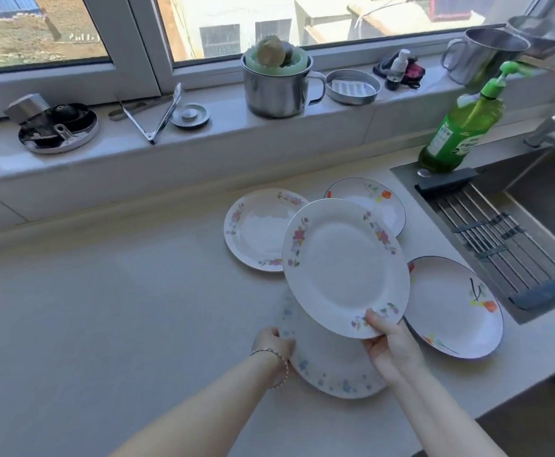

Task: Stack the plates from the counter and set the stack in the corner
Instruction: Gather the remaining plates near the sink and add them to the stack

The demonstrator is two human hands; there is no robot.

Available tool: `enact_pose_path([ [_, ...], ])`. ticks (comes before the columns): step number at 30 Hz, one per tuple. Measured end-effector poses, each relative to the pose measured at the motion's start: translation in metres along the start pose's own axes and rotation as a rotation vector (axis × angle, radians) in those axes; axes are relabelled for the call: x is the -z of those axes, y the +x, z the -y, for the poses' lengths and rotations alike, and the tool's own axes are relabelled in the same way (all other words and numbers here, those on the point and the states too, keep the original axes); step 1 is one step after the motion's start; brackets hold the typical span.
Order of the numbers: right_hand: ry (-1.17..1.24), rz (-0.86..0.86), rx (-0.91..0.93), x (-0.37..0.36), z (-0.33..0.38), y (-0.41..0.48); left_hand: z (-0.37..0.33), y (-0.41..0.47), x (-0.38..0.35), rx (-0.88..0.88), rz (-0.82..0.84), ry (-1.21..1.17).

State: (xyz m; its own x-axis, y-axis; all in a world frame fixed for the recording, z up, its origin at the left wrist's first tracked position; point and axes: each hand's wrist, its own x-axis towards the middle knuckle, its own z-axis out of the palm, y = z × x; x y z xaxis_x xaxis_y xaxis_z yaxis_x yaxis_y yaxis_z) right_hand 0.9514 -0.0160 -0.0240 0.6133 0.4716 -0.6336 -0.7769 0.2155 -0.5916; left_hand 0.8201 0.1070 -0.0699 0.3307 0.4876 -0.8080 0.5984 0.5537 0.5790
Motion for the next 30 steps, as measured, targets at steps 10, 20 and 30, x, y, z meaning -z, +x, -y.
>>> enact_pose_path([
  [10, -0.085, 0.077, -0.001, -0.034, -0.007, -0.023, -0.008, -0.081, 0.083, -0.249, -0.096, -0.042],
  [20, -0.124, 0.314, -0.149, -0.145, -0.092, -0.079, 0.046, -0.175, 0.303, -0.335, -0.441, -0.247],
  [30, -0.302, 0.504, -0.366, -0.265, -0.246, -0.167, 0.169, -0.281, 0.493, -0.328, -0.664, -0.496],
])
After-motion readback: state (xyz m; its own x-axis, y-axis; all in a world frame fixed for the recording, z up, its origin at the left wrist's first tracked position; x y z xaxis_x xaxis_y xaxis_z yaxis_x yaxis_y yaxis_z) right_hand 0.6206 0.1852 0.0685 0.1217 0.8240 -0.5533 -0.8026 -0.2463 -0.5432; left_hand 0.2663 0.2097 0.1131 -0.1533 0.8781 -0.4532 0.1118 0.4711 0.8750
